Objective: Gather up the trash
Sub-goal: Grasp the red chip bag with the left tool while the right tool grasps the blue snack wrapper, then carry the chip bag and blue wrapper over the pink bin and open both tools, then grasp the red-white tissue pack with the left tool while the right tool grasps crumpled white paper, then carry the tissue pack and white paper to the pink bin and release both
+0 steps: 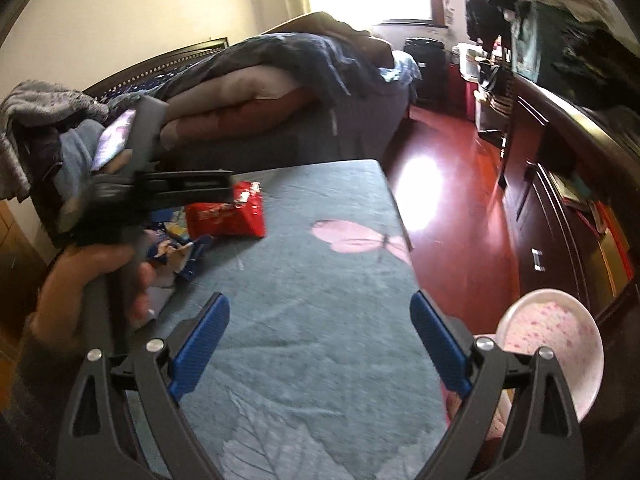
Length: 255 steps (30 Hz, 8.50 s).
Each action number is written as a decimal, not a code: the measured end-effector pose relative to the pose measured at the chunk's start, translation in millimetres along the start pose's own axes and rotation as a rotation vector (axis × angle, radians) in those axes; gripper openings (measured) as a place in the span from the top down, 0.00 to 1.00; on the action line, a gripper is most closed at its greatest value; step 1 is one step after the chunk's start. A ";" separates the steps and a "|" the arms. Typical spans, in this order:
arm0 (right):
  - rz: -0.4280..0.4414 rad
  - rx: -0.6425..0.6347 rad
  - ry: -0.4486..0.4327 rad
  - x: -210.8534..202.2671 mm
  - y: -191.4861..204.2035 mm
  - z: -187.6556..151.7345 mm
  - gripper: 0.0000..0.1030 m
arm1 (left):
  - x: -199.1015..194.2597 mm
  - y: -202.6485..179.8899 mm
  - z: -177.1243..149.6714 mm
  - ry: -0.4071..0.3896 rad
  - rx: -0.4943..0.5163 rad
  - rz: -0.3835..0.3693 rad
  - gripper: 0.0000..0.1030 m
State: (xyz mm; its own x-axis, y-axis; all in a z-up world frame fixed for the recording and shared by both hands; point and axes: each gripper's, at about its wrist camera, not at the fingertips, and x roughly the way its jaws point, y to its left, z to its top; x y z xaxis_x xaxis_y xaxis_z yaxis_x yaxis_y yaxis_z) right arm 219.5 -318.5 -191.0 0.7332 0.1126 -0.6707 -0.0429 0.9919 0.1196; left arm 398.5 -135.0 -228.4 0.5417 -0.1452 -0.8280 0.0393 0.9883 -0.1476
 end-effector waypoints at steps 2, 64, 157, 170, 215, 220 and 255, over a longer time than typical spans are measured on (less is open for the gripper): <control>0.004 -0.008 0.000 3.9 4.0 3.5 0.10 | 12.2 -1.7 0.4 0.019 0.024 -0.010 0.04; 0.296 -0.021 -0.098 13.0 59.9 58.6 0.84 | -175.8 104.7 -69.1 -0.355 -0.128 -0.173 0.66; -0.131 0.236 -0.070 -46.8 -141.0 -47.6 0.15 | -105.0 -140.0 -91.0 -0.216 0.261 -0.137 0.04; 0.080 0.011 -0.029 -17.9 -4.6 -13.4 0.14 | -86.0 64.3 -47.0 -0.162 -0.046 0.121 0.04; 0.204 -0.283 0.231 104.3 186.8 -21.4 0.33 | -112.2 180.9 -66.1 -0.244 -0.161 0.157 0.47; 0.232 -0.272 0.204 83.6 175.6 -22.3 0.34 | -121.8 175.6 -69.4 -0.254 -0.155 0.155 0.47; -0.054 0.166 0.058 -46.3 -100.8 -49.9 0.32 | -138.0 -123.5 -94.7 -0.222 0.275 -0.282 0.46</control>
State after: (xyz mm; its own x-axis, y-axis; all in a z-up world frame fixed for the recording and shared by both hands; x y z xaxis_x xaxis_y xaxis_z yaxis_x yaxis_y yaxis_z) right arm 156.0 -420.7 -208.6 0.6911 0.0668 -0.7197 0.1117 0.9739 0.1976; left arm 239.4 -241.4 -147.2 0.6439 -0.4264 -0.6353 0.4166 0.8918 -0.1763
